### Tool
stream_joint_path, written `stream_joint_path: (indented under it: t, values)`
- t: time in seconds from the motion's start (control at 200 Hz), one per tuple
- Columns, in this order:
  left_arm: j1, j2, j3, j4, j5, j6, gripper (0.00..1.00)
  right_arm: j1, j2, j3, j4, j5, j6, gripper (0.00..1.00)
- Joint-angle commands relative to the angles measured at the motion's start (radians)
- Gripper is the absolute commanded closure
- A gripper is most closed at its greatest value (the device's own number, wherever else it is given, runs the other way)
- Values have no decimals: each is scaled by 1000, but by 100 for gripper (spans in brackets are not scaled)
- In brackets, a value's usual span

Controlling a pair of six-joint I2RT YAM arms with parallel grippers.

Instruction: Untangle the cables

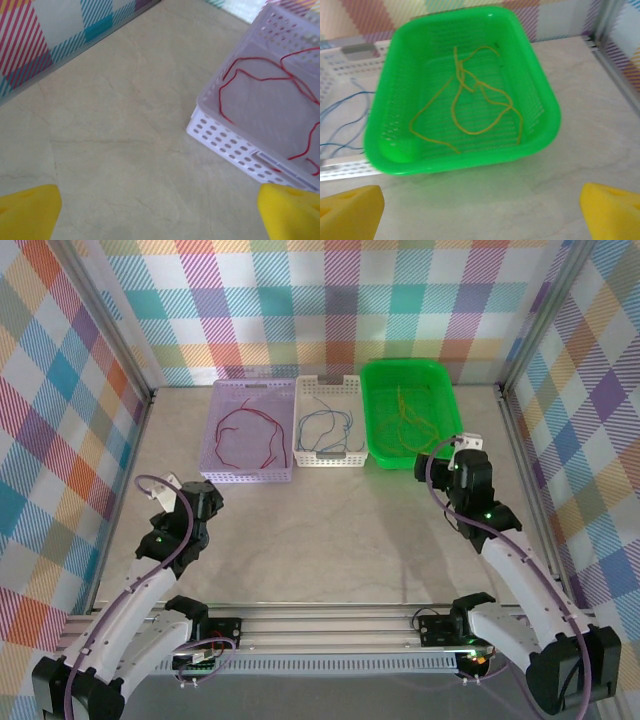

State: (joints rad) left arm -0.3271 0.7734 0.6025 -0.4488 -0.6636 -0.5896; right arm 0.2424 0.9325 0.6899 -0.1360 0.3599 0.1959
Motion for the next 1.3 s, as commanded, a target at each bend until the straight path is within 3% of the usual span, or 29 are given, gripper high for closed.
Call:
stream_joint_path:
  t: [0.0,0.265,0.52,0.66,0.79,0.99,1.135,1.295]
  values:
    - [-13,-15,-45,110,20,109,0,-34,-37,-82,185,50,-48,0]
    - [-45,-76,-104,227,23,230,0,-91,-18,-198,323,84,-67,0]
    - [-68,-139,-141,274,60,293,0,-109,151,-236,464,28,-123,0]
    - [-73,-165,-149,287,50,293,0,-111,259,-246,567,-90,-198,0]
    - [-78,-184,-165,311,41,313,0,-116,334,-266,670,-35,-171,0]
    - [-81,-174,-175,337,70,344,0,-117,430,-293,837,-92,-197,0]
    - [-82,-182,-187,353,81,360,0,-117,483,-315,941,-26,-192,0]
    - [-87,-192,-197,363,85,371,0,-126,544,-286,945,-41,-190,0]
